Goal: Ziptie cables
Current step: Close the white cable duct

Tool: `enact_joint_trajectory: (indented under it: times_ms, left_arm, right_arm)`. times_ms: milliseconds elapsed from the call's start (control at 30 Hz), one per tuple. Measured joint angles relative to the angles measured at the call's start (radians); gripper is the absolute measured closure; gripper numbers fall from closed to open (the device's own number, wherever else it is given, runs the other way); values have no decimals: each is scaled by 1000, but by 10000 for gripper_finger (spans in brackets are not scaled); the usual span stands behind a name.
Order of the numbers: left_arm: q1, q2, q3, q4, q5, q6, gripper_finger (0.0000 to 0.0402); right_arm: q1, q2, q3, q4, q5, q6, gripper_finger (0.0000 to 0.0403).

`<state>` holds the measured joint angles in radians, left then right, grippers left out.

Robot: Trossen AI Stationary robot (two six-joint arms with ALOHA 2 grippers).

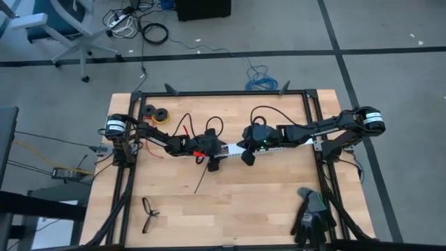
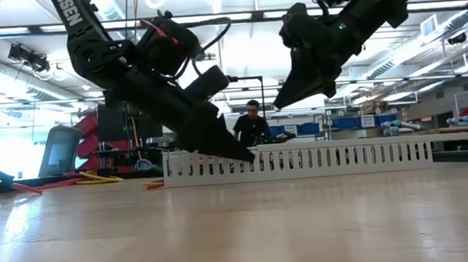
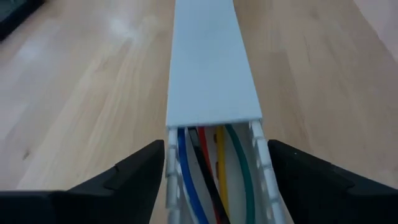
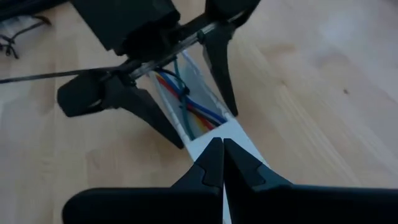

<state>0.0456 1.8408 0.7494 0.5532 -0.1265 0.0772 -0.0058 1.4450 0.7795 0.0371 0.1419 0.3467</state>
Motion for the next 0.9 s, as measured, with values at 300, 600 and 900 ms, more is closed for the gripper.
enact_joint_trajectory:
  times_ms: [300, 600, 900]
  left_arm:
    - [0, 50, 4, 40, 15, -2, 108]
    - [-9, 86, 29, 65, 20, 2, 139]
    - [-9, 86, 29, 64, 19, 0, 168]
  right_arm:
    - [0, -18, 0, -28, 0, 0, 403]
    - [4, -25, 1, -77, 25, 14, 403]
    - [34, -75, 2, -296, 53, 122, 403]
